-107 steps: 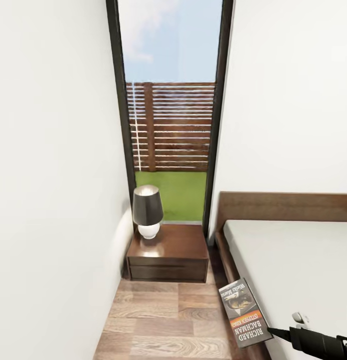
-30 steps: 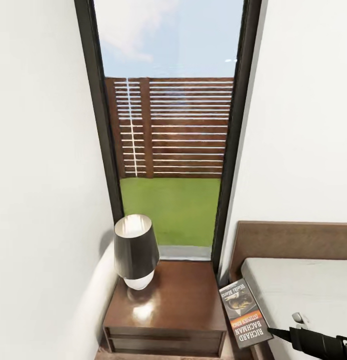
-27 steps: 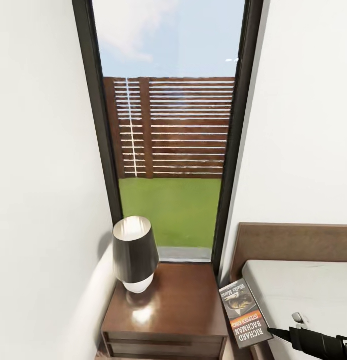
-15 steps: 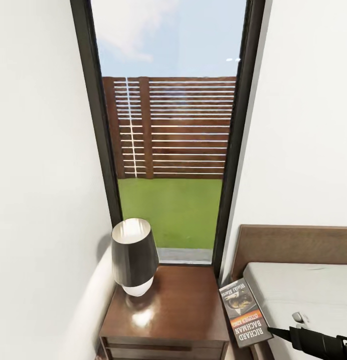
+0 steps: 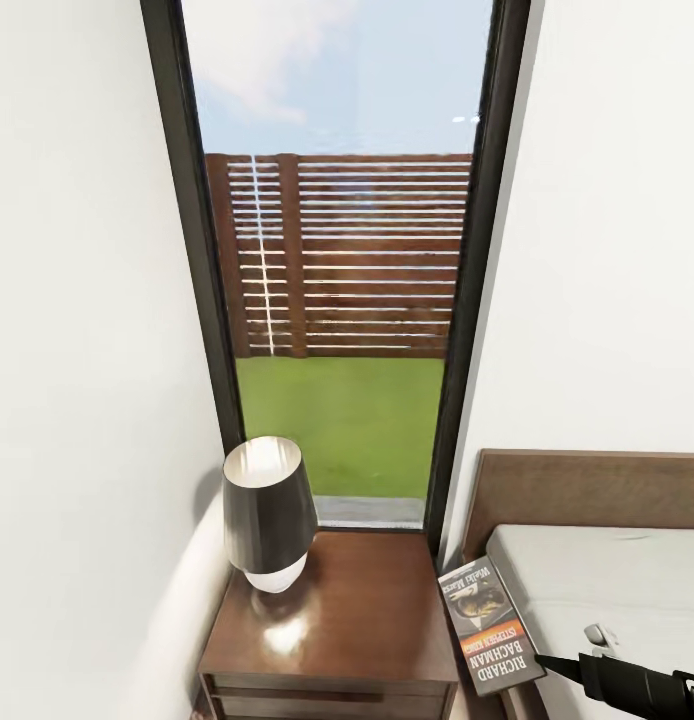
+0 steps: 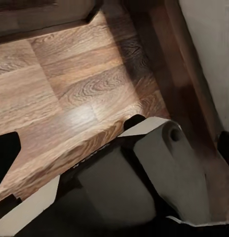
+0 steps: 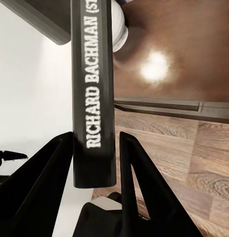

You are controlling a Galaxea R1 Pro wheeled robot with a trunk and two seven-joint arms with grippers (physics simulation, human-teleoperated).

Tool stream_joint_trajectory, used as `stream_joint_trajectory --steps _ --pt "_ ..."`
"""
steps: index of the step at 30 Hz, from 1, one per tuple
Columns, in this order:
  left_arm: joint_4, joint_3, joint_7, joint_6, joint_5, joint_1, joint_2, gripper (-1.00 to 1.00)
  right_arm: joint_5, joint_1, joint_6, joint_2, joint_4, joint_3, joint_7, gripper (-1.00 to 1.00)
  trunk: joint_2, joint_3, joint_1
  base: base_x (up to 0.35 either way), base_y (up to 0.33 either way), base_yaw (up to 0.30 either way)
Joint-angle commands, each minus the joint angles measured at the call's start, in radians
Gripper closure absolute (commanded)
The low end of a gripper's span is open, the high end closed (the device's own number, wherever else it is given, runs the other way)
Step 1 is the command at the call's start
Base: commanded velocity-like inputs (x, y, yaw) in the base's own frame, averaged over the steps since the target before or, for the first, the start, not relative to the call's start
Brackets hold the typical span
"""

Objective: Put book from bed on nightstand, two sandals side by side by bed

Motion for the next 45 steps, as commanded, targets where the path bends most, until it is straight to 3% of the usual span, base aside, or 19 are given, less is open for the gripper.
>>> stream_joint_trajectory --steps 1,3,6,7,11,14,18,23,25,27,28,31,35,38,45 --pt "-0.016 0.006 -0.053 -0.001 0.017 -0.015 -0.001 -1.0 -0.011 -0.001 0.01 -0.001 0.0 0.007 0.002 1.0 -0.002 -0.002 0.0 0.0 0.0 0.0" --pt "-0.047 0.008 -0.147 0.042 0.105 -0.066 -0.009 -1.0 -0.011 -0.001 0.01 -0.001 0.0 0.007 0.002 1.0 -0.002 -0.002 0.0 0.0 0.0 0.0" --pt "-0.101 0.008 -0.265 0.157 0.232 -0.145 -0.021 -1.0 -0.011 -0.001 0.01 -0.001 0.0 0.007 0.003 1.0 -0.002 -0.002 0.0 0.0 0.0 0.0" --pt "-0.113 0.008 -0.285 0.177 0.246 -0.155 -0.022 -1.0 -0.011 -0.001 0.01 -0.001 0.0 0.007 0.003 1.0 -0.002 -0.002 0.0 0.0 0.0 0.0" --pt "-0.202 0.009 -0.465 0.3 0.301 -0.231 -0.035 -1.0 -0.011 -0.001 0.01 -0.001 0.0 0.007 0.002 1.0 -0.002 -0.002 0.0 0.0 0.0 0.0" --pt "-0.264 0.009 -0.545 0.358 0.311 -0.257 -0.041 -1.0 -0.011 -0.001 0.01 -0.001 0.0 0.008 -0.002 1.0 -0.002 -0.002 0.0 0.0 0.0 0.0" --pt "-0.291 0.009 -0.573 0.378 0.314 -0.265 -0.045 -1.0 -0.01 -0.001 0.01 -0.001 0.0 0.01 -0.006 1.0 -0.002 -0.002 0.0 0.0 0.0 0.0" --pt "-0.296 0.006 -0.602 0.385 0.312 -0.267 -0.08 -1.0 -0.011 -0.001 0.038 0.001 -0.012 0.009 -0.002 1.0 -0.002 -0.002 0.0 0.0 0.0 0.0" --pt "-0.294 0.006 -0.606 0.385 0.31 -0.267 -0.09 -1.0 -0.012 -0.004 0.101 0.0 -0.02 0.009 -0.001 1.0 -0.002 -0.002 0.0 0.0 0.0 0.0" --pt "-0.291 0.006 -0.608 0.385 0.31 -0.267 -0.097 -1.0 -0.013 -0.008 0.251 -0.001 -0.06 0.008 0.001 1.0 -0.002 -0.002 0.0 0.0 0.0 0.0" --pt "-0.291 0.006 -0.608 0.385 0.31 -0.267 -0.099 -1.0 -0.013 -0.009 0.285 -0.001 -0.076 0.008 0.001 1.0 -0.002 -0.002 0.0 0.0 0.0 0.0" --pt "-0.29 0.006 -0.611 0.385 0.31 -0.267 -0.111 -1.0 -0.013 -0.011 0.495 -0.002 -0.21 0.007 0.002 1.0 -0.002 -0.002 0.0 0.0 0.0 0.0" --pt "-0.29 0.007 -0.623 0.385 0.31 -0.267 -0.116 -1.0 -0.012 -0.013 0.662 -0.002 -0.345 0.007 0.003 1.0 -0.002 -0.002 0.0 0.0 0.0 0.0" --pt "-0.29 0.008 -0.644 0.385 0.31 -0.267 -0.117 -1.0 -0.012 -0.015 0.723 -0.002 -0.403 0.006 0.001 1.0 -0.002 -0.002 0.0 0.0 0.0 0.0" --pt "-0.29 0.008 -0.659 0.385 0.31 -0.267 -0.118 -1.0 -0.018 -0.02 0.773 -0.001 -0.426 0.006 0.005 1.0 -0.002 -0.002 0.0 0.0 0.0 0.0"
